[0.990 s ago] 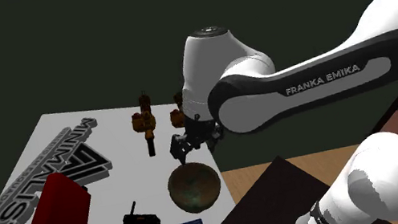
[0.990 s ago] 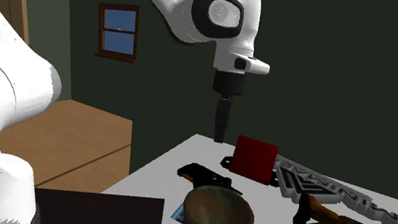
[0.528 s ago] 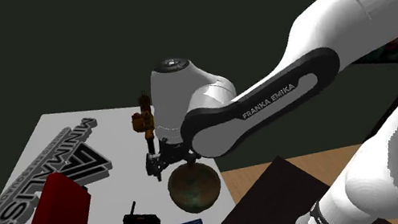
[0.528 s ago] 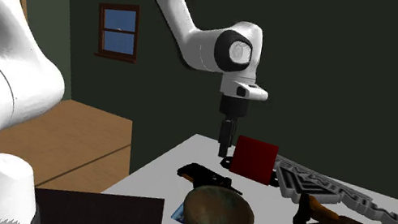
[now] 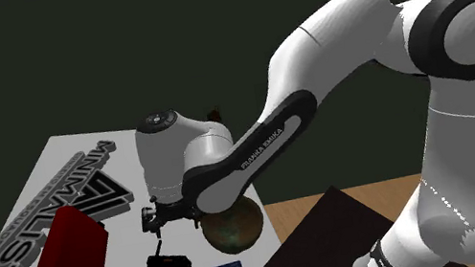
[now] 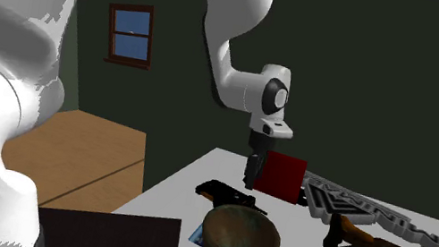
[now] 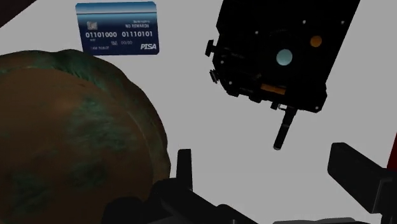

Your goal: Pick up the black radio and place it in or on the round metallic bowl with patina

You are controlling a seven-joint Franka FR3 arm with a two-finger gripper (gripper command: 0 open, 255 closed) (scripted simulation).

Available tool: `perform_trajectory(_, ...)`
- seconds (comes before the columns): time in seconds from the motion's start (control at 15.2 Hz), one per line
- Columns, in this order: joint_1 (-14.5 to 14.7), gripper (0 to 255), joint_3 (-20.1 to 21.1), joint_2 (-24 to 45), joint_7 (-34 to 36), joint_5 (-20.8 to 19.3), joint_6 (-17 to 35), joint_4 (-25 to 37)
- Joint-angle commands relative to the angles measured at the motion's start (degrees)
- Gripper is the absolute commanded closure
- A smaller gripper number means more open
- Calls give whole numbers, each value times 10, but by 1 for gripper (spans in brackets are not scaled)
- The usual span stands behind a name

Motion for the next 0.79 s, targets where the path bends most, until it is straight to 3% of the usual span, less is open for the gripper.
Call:
perform_trajectory(0.0, 24, 0, -20, 45, 37, -25, 1, 35)
perform_trajectory(0.4, 96, 0, -77, 184, 111, -64, -8, 173)
perform_trajectory(0.73, 105, 0, -90, 207, 119, -76, 11, 178)
